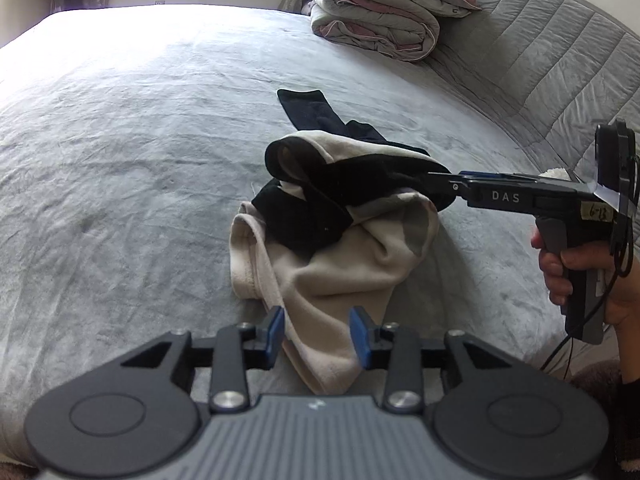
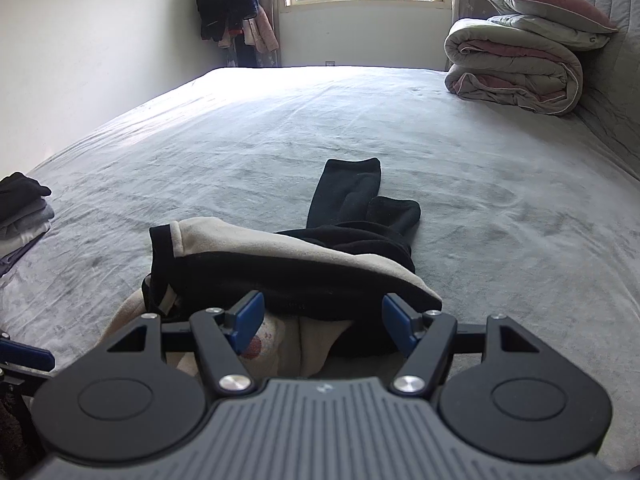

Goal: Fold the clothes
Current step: 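Lift the sweatshirt with both grippers and shake it out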

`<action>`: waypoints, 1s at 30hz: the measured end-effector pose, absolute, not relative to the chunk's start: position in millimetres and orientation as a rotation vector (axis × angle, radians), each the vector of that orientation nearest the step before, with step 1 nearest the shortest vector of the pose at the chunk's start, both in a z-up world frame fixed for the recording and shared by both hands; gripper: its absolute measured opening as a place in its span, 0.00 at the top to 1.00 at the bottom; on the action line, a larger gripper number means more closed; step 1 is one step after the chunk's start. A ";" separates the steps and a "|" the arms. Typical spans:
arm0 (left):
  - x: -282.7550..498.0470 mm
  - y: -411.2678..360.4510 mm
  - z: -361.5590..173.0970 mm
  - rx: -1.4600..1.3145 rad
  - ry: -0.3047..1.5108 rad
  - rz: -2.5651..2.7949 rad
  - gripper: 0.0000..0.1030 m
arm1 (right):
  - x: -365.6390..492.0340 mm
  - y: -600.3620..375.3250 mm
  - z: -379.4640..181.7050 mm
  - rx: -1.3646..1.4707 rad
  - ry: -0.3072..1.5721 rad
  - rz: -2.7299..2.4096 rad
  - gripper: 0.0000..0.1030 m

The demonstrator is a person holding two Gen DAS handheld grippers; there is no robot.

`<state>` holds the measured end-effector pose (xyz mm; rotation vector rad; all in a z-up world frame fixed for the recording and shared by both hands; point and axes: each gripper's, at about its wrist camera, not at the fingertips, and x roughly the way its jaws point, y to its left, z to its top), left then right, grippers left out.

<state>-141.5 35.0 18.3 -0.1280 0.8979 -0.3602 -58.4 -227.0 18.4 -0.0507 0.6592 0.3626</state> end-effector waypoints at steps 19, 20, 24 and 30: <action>-52.5 -6.6 -16.4 -0.022 0.910 -0.452 0.62 | -69.3 -178.9 13.2 -0.273 0.590 0.489 0.40; -51.6 -5.4 -18.7 -0.032 0.905 -0.452 0.63 | -70.3 -174.7 11.4 -0.296 0.580 0.491 0.44; -46.3 1.0 -19.3 -0.071 0.888 -0.445 0.75 | -67.9 -161.6 1.7 -0.373 0.566 0.471 0.54; -39.2 16.1 -12.1 -0.112 0.850 -0.415 0.88 | -54.6 -154.2 -3.1 -0.360 0.541 0.400 0.85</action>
